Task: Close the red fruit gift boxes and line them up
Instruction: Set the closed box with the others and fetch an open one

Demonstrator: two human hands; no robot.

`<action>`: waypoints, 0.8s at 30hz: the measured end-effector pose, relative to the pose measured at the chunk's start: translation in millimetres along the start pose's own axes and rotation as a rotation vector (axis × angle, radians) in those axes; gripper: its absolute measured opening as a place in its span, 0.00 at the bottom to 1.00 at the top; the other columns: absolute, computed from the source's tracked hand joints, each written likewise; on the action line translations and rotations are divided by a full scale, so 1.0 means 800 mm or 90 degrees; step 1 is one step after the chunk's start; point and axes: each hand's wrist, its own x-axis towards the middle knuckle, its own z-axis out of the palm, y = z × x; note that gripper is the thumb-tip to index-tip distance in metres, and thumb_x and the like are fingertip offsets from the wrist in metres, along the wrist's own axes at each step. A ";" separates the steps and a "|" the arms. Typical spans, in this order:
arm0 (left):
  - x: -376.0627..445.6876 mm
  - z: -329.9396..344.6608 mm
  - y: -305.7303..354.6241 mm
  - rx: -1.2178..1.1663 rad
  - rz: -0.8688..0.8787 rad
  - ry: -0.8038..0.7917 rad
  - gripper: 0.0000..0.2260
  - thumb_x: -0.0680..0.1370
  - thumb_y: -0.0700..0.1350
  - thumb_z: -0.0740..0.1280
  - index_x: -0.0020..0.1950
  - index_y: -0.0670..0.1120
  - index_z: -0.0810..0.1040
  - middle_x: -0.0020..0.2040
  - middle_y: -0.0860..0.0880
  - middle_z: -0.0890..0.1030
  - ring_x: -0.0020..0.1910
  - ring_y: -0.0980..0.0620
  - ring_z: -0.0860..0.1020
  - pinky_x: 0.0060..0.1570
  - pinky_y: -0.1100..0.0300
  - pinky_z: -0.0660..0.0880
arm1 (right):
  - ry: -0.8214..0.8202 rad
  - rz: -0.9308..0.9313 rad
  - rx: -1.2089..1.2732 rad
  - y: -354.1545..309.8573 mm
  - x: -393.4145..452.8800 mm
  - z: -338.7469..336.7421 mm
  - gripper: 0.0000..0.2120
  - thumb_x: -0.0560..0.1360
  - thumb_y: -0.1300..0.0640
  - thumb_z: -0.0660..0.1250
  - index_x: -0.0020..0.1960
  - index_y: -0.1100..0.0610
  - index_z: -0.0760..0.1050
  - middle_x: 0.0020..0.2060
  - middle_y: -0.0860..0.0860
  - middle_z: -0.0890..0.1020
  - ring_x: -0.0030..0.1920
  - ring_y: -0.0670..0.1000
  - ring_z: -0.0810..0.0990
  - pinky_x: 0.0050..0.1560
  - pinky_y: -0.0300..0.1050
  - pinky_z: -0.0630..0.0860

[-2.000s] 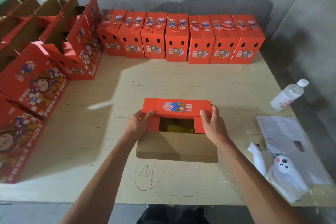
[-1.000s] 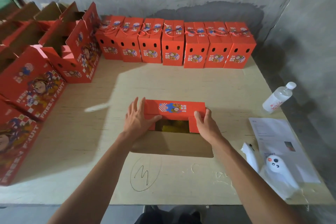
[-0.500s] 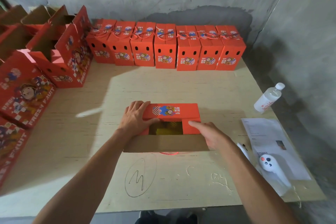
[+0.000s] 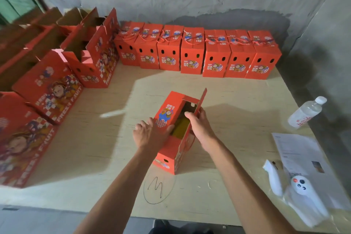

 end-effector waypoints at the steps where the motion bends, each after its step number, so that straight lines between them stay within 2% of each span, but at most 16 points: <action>1: -0.010 0.001 0.005 -0.006 -0.007 0.001 0.44 0.72 0.80 0.51 0.69 0.45 0.70 0.63 0.41 0.77 0.63 0.40 0.75 0.54 0.49 0.72 | 0.005 -0.013 -0.007 -0.001 0.000 0.004 0.15 0.77 0.54 0.69 0.63 0.48 0.72 0.43 0.43 0.84 0.42 0.42 0.84 0.37 0.36 0.78; 3: -0.036 0.004 0.016 -0.002 -0.017 -0.001 0.45 0.75 0.78 0.50 0.72 0.40 0.65 0.63 0.41 0.78 0.62 0.41 0.77 0.54 0.50 0.74 | 0.015 -0.038 -0.047 -0.001 0.000 0.008 0.11 0.76 0.57 0.67 0.58 0.49 0.75 0.43 0.46 0.83 0.43 0.47 0.82 0.41 0.43 0.76; 5: -0.064 0.007 0.030 0.012 -0.014 -0.017 0.48 0.76 0.77 0.49 0.77 0.36 0.56 0.62 0.41 0.78 0.59 0.42 0.80 0.50 0.52 0.76 | 0.013 -0.055 -0.107 0.004 0.000 0.007 0.10 0.76 0.56 0.66 0.57 0.46 0.76 0.42 0.44 0.82 0.40 0.45 0.80 0.41 0.43 0.74; 8: -0.100 0.013 0.048 0.031 0.029 -0.040 0.50 0.77 0.76 0.47 0.82 0.39 0.38 0.59 0.41 0.76 0.53 0.45 0.81 0.42 0.54 0.72 | 0.002 -0.070 -0.211 0.007 -0.003 -0.003 0.20 0.76 0.52 0.66 0.68 0.41 0.73 0.48 0.41 0.85 0.40 0.42 0.81 0.39 0.37 0.73; 10: -0.115 0.012 0.055 0.031 0.049 -0.055 0.49 0.77 0.75 0.48 0.82 0.43 0.33 0.57 0.42 0.75 0.50 0.47 0.80 0.39 0.55 0.69 | -0.013 -0.074 -0.277 0.005 -0.003 -0.011 0.27 0.76 0.50 0.67 0.74 0.38 0.69 0.53 0.40 0.85 0.43 0.42 0.82 0.38 0.32 0.73; 12: -0.124 0.010 0.061 0.029 0.052 -0.068 0.49 0.77 0.75 0.49 0.82 0.43 0.32 0.56 0.42 0.76 0.49 0.47 0.80 0.39 0.56 0.68 | -0.029 -0.087 -0.337 0.004 -0.001 -0.015 0.31 0.76 0.50 0.66 0.78 0.39 0.64 0.61 0.43 0.83 0.48 0.44 0.82 0.40 0.31 0.74; 14: -0.128 0.009 0.066 0.027 0.056 -0.078 0.49 0.78 0.74 0.51 0.82 0.42 0.33 0.56 0.42 0.77 0.50 0.47 0.80 0.40 0.55 0.68 | -0.031 -0.114 -0.415 0.007 0.001 -0.015 0.34 0.78 0.51 0.65 0.82 0.44 0.59 0.71 0.47 0.76 0.61 0.49 0.81 0.55 0.38 0.78; 15: -0.127 0.009 0.067 0.029 0.063 -0.081 0.49 0.78 0.73 0.52 0.82 0.42 0.33 0.56 0.42 0.78 0.50 0.47 0.81 0.40 0.55 0.68 | -0.032 -0.127 -0.466 0.009 0.002 -0.014 0.35 0.79 0.52 0.65 0.83 0.47 0.56 0.76 0.49 0.71 0.68 0.52 0.77 0.64 0.44 0.76; 17: -0.120 0.008 0.064 0.029 0.088 -0.097 0.48 0.80 0.69 0.56 0.81 0.42 0.32 0.56 0.43 0.80 0.51 0.47 0.82 0.42 0.56 0.69 | -0.039 -0.142 -0.582 0.013 0.002 -0.010 0.37 0.81 0.50 0.65 0.84 0.49 0.51 0.81 0.51 0.61 0.75 0.55 0.70 0.72 0.49 0.70; 20: -0.101 0.000 0.057 0.002 0.138 -0.121 0.45 0.81 0.64 0.59 0.82 0.43 0.35 0.58 0.46 0.82 0.54 0.46 0.82 0.45 0.55 0.71 | -0.030 -0.153 -0.680 0.022 0.001 -0.003 0.38 0.80 0.46 0.65 0.84 0.48 0.50 0.83 0.52 0.55 0.76 0.58 0.69 0.71 0.54 0.71; 22: -0.090 -0.009 0.051 -0.048 0.149 -0.111 0.42 0.80 0.64 0.61 0.83 0.47 0.42 0.66 0.43 0.76 0.64 0.42 0.76 0.53 0.51 0.73 | -0.007 -0.170 -0.680 0.029 -0.001 -0.003 0.38 0.79 0.43 0.66 0.84 0.47 0.52 0.83 0.51 0.57 0.74 0.60 0.71 0.68 0.55 0.74; 24: -0.080 -0.014 0.046 -0.090 0.154 -0.117 0.36 0.81 0.58 0.61 0.83 0.49 0.46 0.71 0.40 0.67 0.70 0.40 0.68 0.61 0.46 0.73 | 0.017 -0.192 -0.677 0.034 -0.003 -0.004 0.37 0.79 0.40 0.67 0.83 0.46 0.55 0.82 0.50 0.59 0.71 0.61 0.73 0.65 0.55 0.76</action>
